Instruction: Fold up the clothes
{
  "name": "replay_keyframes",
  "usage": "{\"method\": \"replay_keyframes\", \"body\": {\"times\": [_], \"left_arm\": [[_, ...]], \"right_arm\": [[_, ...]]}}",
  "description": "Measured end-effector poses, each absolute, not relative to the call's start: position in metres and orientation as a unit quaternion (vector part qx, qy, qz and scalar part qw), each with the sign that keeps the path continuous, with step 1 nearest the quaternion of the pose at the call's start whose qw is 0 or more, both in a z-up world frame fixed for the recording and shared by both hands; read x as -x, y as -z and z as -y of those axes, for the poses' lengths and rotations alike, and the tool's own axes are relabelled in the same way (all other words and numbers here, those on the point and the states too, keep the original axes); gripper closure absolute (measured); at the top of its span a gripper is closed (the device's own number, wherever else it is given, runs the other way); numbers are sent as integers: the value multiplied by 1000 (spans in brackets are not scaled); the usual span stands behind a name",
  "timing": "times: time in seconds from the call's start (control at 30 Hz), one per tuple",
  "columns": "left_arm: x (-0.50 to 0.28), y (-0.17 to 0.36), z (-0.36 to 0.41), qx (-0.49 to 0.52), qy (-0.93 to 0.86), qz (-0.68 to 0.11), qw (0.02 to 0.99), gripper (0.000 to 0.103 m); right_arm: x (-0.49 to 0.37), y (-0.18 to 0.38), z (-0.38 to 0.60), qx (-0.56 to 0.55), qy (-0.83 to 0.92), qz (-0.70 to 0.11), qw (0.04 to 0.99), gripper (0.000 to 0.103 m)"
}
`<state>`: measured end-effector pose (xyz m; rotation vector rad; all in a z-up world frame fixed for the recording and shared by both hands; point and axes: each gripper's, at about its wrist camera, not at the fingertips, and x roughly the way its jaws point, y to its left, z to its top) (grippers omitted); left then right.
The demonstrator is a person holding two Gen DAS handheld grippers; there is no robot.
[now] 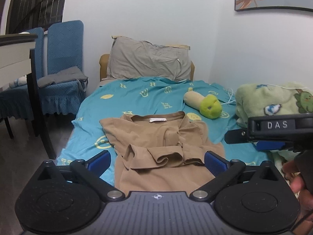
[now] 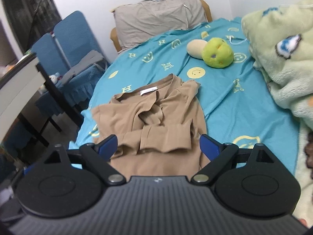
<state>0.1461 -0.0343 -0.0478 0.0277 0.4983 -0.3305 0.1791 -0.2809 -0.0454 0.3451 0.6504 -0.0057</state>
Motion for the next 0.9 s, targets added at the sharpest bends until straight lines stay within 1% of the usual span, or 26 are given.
{"method": "replay_keyframes", "body": {"times": [0.13, 0.23, 0.4, 0.5, 0.57, 0.7, 0.8, 0.87, 0.9], "left_arm": [[-129, 48, 30, 0, 155, -251, 955, 0], [-124, 53, 23, 18, 152, -275, 949, 0], [-140, 73, 7, 106, 146, -359, 916, 0], [-149, 86, -3, 157, 141, -406, 889, 0], [-158, 101, -12, 212, 142, -441, 860, 1], [-173, 135, -25, 305, 131, -500, 800, 6], [-177, 155, -35, 364, 114, -509, 771, 7], [-179, 159, -41, 390, 114, -485, 775, 7], [-180, 161, -43, 400, 108, -474, 777, 10]], "right_arm": [[-156, 42, 272, -145, 4, -310, 940, 11], [-146, 42, 269, -139, 4, -311, 940, 11], [-150, 46, 272, -150, 14, -323, 935, 11], [-156, 54, 278, -174, 25, -338, 924, 11], [-159, 59, 282, -191, 33, -349, 917, 11], [-162, 66, 289, -229, 36, -361, 904, 11], [-163, 67, 288, -236, 38, -362, 901, 11], [-164, 68, 286, -236, 39, -362, 901, 11], [-164, 68, 286, -236, 38, -363, 901, 11]]}}
